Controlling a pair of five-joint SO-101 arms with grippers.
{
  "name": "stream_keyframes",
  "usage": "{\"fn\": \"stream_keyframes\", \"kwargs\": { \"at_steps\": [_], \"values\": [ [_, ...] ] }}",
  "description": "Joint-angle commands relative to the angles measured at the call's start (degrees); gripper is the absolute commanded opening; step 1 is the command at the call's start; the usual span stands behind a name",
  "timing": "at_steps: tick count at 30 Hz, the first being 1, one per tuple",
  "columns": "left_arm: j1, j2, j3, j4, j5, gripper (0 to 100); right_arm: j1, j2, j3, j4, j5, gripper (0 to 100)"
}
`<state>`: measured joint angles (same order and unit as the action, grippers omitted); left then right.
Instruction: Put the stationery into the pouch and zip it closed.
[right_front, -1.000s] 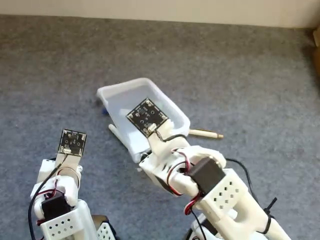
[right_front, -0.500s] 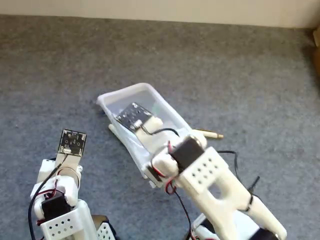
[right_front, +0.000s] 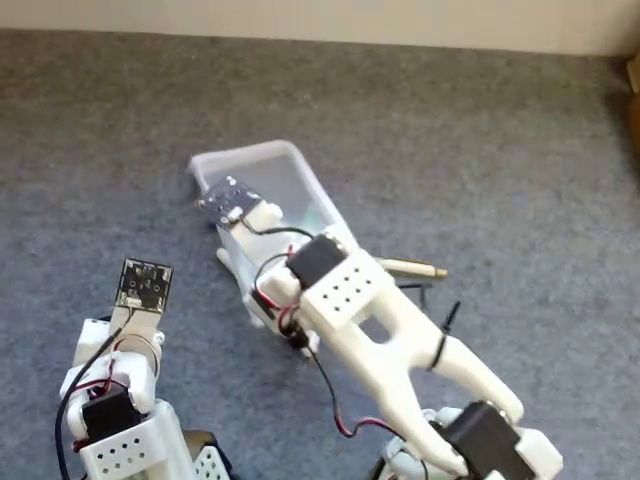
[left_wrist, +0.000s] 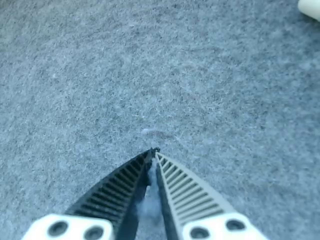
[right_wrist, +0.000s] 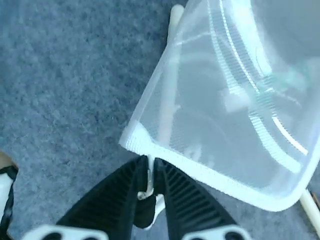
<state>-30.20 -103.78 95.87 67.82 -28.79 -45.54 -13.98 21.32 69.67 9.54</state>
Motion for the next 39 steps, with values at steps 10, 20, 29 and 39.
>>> {"fn": "stream_keyframes", "kwargs": {
  "at_steps": [10, 20, 29, 39],
  "values": [
    [-0.66, -0.4, 0.48, -1.23, 0.7, 1, 0.48, 5.76, -10.51, 4.0, 0.18, 14.6],
    [-0.66, -0.4, 0.48, -1.23, 0.62, 1, -2.68, 5.67, -19.82, 23.6, 0.18, 14.6],
    [-1.19, -0.4, 1.19, -3.6, 0.62, 1, -7.69, 5.67, -19.47, 26.07, -4.48, 14.6],
    [-10.77, -0.4, 1.01, -7.03, 3.16, 1, -12.09, -3.65, -1.36, 5.85, -5.89, 14.6]
  ]
}}
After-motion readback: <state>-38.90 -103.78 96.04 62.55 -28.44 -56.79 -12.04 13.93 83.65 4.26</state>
